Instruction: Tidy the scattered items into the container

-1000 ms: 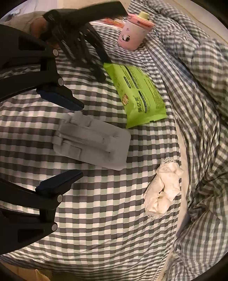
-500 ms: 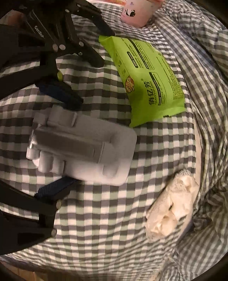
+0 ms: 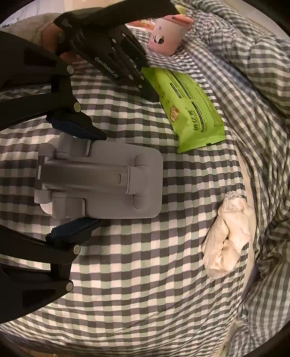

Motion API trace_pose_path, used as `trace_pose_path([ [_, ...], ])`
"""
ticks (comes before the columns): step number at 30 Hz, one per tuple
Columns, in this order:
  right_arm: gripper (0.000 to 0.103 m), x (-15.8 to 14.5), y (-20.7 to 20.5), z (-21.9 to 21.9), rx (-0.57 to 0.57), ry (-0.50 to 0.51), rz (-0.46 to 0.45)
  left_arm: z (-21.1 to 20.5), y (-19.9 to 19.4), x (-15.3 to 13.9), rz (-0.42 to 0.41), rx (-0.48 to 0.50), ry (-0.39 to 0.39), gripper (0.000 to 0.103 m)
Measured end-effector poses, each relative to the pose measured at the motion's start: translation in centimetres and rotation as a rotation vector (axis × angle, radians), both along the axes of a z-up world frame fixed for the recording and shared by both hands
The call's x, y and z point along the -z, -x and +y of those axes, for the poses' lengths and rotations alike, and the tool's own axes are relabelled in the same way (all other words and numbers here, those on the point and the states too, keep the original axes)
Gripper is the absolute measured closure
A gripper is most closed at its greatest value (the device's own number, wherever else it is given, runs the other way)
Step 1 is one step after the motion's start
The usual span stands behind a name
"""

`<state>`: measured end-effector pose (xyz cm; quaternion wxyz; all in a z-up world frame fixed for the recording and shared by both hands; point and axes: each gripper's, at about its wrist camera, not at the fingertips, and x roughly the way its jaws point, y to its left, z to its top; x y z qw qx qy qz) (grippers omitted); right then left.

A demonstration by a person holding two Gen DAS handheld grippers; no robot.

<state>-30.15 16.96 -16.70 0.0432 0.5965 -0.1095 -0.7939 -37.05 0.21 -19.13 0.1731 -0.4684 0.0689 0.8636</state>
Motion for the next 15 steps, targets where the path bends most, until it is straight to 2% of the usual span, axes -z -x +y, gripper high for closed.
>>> trace_pose_path([
  [2, 0.037, -0.5, -0.5, 0.5, 0.005, 0.007, 0.01, 0.3, -0.6, -0.5, 0.017, 0.005, 0.022, 0.099],
  [10, 0.037, -2.7, -2.2, 2.0, 0.036, 0.019, 0.066, 2.7, -4.1, -3.7, 0.078, 0.104, 0.051, 0.102],
  [15, 0.037, -4.9, -3.8, 3.6, 0.059, 0.024, 0.102, 4.6, -5.7, -6.3, 0.106, 0.156, -0.011, 0.103],
])
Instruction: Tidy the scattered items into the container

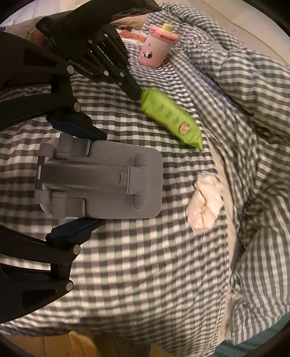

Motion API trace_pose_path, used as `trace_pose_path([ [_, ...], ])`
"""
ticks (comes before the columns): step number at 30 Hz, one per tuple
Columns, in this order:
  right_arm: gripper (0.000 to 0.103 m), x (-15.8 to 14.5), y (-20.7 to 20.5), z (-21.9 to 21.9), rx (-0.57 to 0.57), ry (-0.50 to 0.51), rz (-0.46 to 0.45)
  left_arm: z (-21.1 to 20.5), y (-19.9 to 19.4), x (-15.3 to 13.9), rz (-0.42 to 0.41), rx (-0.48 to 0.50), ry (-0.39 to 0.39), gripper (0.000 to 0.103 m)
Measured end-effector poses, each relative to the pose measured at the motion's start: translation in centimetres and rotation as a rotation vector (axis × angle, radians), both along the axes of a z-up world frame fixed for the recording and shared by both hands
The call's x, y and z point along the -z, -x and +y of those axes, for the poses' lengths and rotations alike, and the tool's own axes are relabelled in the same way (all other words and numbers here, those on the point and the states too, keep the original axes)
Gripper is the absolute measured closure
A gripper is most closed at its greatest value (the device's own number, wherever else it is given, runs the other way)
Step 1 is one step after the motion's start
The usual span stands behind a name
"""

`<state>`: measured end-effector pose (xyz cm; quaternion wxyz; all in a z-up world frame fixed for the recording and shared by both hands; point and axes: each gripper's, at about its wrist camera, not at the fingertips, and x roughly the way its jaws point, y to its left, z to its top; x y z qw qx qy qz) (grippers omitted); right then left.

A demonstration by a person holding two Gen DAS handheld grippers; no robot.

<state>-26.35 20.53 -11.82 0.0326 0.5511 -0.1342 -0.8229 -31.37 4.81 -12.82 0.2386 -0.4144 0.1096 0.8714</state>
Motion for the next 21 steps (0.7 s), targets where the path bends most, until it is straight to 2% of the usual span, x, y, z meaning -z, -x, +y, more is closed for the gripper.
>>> trace_pose_path([
  [2, 0.037, -1.0, -0.7, 0.7, 0.009, -0.005, 0.016, 1.0, -0.1, -1.0, 0.004, 0.014, -0.012, 0.103],
  [4, 0.037, -2.6, -1.8, 1.6, 0.022, -0.013, 0.044, 2.3, 0.0, -1.7, 0.029, 0.015, 0.01, 0.103],
  [6, 0.037, -4.0, -2.8, 2.5, 0.033, -0.016, 0.072, 3.8, 0.2, -1.9, 0.039, 0.021, 0.027, 0.095],
  [7, 0.037, -4.8, -3.3, 3.1, 0.039, -0.016, 0.089, 4.6, 0.6, -1.8, 0.03, 0.023, 0.027, 0.078],
  [8, 0.038, -5.6, -3.8, 3.7, 0.045, -0.02, 0.103, 5.3, 0.9, -1.6, 0.025, 0.016, 0.027, 0.046],
  [9, 0.038, -6.4, -4.4, 4.3, 0.053, -0.028, 0.118, 6.0, 1.1, -1.4, 0.022, 0.005, 0.03, 0.03],
  [10, 0.038, -7.1, -4.9, 4.9, 0.061, -0.038, 0.13, 6.7, 1.3, -1.2, 0.028, -0.011, 0.029, 0.021],
  [14, 0.038, -9.3, -6.2, 7.4, 0.084, -0.065, 0.164, 9.8, 2.4, -1.0, 0.012, -0.003, -0.009, 0.021],
  [18, 0.038, -10.3, -6.8, 10.5, 0.124, -0.07, 0.182, 13.2, 3.8, 0.2, -0.013, -0.016, 0.03, 0.021],
  [21, 0.039, -10.7, -7.2, 12.4, 0.139, -0.057, 0.195, 14.9, 5.1, 1.4, -0.069, -0.016, 0.021, 0.021],
])
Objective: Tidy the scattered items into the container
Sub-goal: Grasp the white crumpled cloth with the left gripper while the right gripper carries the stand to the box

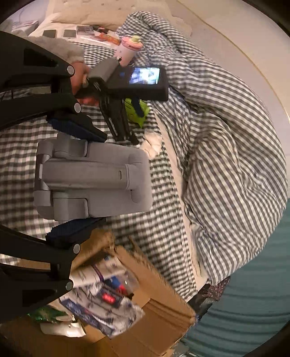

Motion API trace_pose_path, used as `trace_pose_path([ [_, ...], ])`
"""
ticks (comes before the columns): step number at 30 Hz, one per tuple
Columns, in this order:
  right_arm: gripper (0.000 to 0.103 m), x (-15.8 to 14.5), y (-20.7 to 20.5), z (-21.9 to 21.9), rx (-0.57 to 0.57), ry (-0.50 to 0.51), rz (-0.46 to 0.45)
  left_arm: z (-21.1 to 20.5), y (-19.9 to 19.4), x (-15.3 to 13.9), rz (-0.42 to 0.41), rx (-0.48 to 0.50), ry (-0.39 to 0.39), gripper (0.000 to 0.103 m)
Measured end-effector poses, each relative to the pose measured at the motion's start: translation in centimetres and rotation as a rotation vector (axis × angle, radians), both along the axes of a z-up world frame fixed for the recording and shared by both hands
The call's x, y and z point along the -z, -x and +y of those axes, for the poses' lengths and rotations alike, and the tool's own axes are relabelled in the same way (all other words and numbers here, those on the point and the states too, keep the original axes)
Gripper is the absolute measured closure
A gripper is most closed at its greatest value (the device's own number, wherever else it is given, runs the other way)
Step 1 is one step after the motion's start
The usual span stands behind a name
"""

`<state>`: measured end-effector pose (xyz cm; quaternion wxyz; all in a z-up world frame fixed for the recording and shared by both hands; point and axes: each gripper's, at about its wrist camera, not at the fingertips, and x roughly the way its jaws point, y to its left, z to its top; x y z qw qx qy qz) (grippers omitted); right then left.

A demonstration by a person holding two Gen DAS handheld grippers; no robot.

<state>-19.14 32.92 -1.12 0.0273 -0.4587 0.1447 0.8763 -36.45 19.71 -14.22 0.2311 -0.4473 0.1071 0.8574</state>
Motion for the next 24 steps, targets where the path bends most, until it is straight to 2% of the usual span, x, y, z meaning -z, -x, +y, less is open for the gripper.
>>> trace_pose_path([
  [3, 0.039, -0.5, -0.6, 1.8, 0.013, 0.001, 0.014, 1.3, 1.4, 1.3, -0.036, -0.028, 0.011, 0.021],
  [12, 0.039, -1.4, -3.1, 6.3, 0.119, -0.019, 0.057, 4.1, 4.7, 4.3, -0.069, -0.096, 0.065, 0.022],
  [14, 0.039, -1.4, -3.7, 7.4, 0.149, -0.021, 0.06, 4.1, 5.1, 5.0, -0.092, -0.11, 0.058, 0.048],
  [16, 0.039, -1.3, -4.4, 8.7, 0.182, -0.026, 0.055, 3.8, 5.2, 5.0, -0.097, -0.126, 0.046, 0.053],
  [18, 0.039, -1.2, -5.0, 9.8, 0.213, -0.035, 0.048, 3.5, 5.2, 4.7, -0.114, -0.147, 0.05, 0.075],
  [19, 0.039, -1.2, -5.5, 10.3, 0.231, -0.04, 0.042, 3.3, 5.1, 4.4, -0.121, -0.152, 0.047, 0.093],
  [24, 0.039, -0.1, -7.0, 12.9, 0.302, -0.035, -0.001, 2.6, 3.2, 1.9, -0.107, -0.132, 0.016, 0.097],
])
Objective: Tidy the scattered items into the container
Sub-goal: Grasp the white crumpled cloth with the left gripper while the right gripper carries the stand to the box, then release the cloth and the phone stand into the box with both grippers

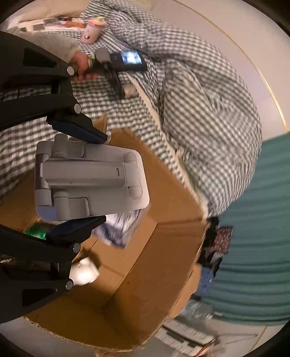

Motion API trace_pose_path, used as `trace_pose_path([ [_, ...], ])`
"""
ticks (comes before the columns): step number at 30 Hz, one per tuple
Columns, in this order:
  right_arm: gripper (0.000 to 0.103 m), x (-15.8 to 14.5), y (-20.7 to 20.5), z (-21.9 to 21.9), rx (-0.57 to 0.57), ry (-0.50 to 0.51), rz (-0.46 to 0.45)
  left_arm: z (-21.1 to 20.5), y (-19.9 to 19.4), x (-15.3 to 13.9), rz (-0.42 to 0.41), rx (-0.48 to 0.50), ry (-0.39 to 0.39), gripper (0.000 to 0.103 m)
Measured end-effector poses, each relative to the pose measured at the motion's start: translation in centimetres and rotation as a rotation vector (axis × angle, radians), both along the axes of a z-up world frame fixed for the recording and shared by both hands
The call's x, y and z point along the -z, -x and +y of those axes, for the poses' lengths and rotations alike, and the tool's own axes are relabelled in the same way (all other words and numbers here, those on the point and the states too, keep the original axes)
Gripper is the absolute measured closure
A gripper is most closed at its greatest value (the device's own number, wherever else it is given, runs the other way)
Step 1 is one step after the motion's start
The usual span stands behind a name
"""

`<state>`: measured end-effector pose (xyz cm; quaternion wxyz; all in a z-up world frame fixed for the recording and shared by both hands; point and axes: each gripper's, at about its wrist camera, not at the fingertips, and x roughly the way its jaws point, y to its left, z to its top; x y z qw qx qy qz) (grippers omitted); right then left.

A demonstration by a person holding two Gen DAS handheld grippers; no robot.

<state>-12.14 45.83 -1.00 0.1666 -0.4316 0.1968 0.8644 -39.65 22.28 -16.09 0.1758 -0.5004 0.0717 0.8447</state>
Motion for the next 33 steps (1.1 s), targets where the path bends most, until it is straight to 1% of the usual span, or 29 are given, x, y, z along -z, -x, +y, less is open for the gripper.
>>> trace_pose_path([
  [3, 0.039, 1.3, -0.9, 1.7, 0.049, 0.014, -0.038, -0.2, -2.2, -2.6, 0.041, 0.018, 0.001, 0.097],
  [7, 0.039, 2.6, -1.9, 3.1, 0.082, 0.033, -0.068, -0.2, -5.7, -7.1, 0.098, 0.056, -0.015, 0.097],
  [11, 0.041, 2.8, -2.6, 4.0, 0.087, 0.047, -0.047, 1.2, -9.1, -11.8, 0.149, 0.112, -0.053, 0.097],
  [13, 0.034, 2.4, -3.0, 4.3, 0.094, 0.045, -0.048, 2.4, -11.1, -13.7, 0.171, 0.149, -0.066, 0.097],
  [14, 0.027, 1.9, -3.4, 4.3, 0.1, 0.046, -0.035, 3.1, -12.2, -14.7, 0.185, 0.176, -0.072, 0.097],
  [16, 0.026, 0.5, -4.8, 4.3, 0.095, 0.047, 0.018, 4.6, -14.3, -16.3, 0.211, 0.223, -0.084, 0.097],
  [18, 0.022, -0.9, -6.3, 4.3, 0.09, 0.041, 0.061, 6.5, -16.3, -17.6, 0.219, 0.28, -0.097, 0.097],
  [19, 0.022, -1.5, -7.2, 4.5, 0.094, 0.04, 0.081, 7.6, -17.6, -18.1, 0.228, 0.312, -0.102, 0.097],
  [22, 0.02, -2.4, -9.8, 5.5, 0.114, 0.057, 0.122, 10.9, -20.2, -18.1, 0.23, 0.392, -0.112, 0.097],
  [24, 0.02, -2.4, -11.2, 6.2, 0.125, 0.074, 0.134, 13.7, -21.8, -17.3, 0.193, 0.458, -0.124, 0.097],
  [27, 0.02, -2.2, -12.7, 7.0, 0.153, 0.092, 0.135, 17.4, -23.6, -15.5, 0.149, 0.53, -0.112, 0.094],
  [28, 0.02, -2.1, -13.0, 7.2, 0.158, 0.099, 0.131, 18.5, -24.1, -14.8, 0.148, 0.546, -0.095, 0.084],
  [29, 0.02, -2.0, -13.2, 7.2, 0.155, 0.106, 0.128, 19.5, -24.7, -14.2, 0.145, 0.555, -0.067, 0.061],
  [30, 0.02, -2.0, -13.3, 7.2, 0.149, 0.109, 0.126, 20.1, -24.9, -13.7, 0.145, 0.549, -0.031, 0.046],
  [31, 0.02, -2.1, -13.3, 7.0, 0.143, 0.108, 0.125, 20.3, -25.0, -13.3, 0.159, 0.525, 0.007, 0.024],
  [32, 0.02, -2.2, -13.4, 6.8, 0.134, 0.103, 0.126, 20.0, -25.0, -13.2, 0.178, 0.507, 0.024, 0.015],
  [33, 0.02, -2.4, -13.4, 6.4, 0.122, 0.096, 0.128, 19.5, -25.0, -13.3, 0.195, 0.492, 0.033, 0.015],
])
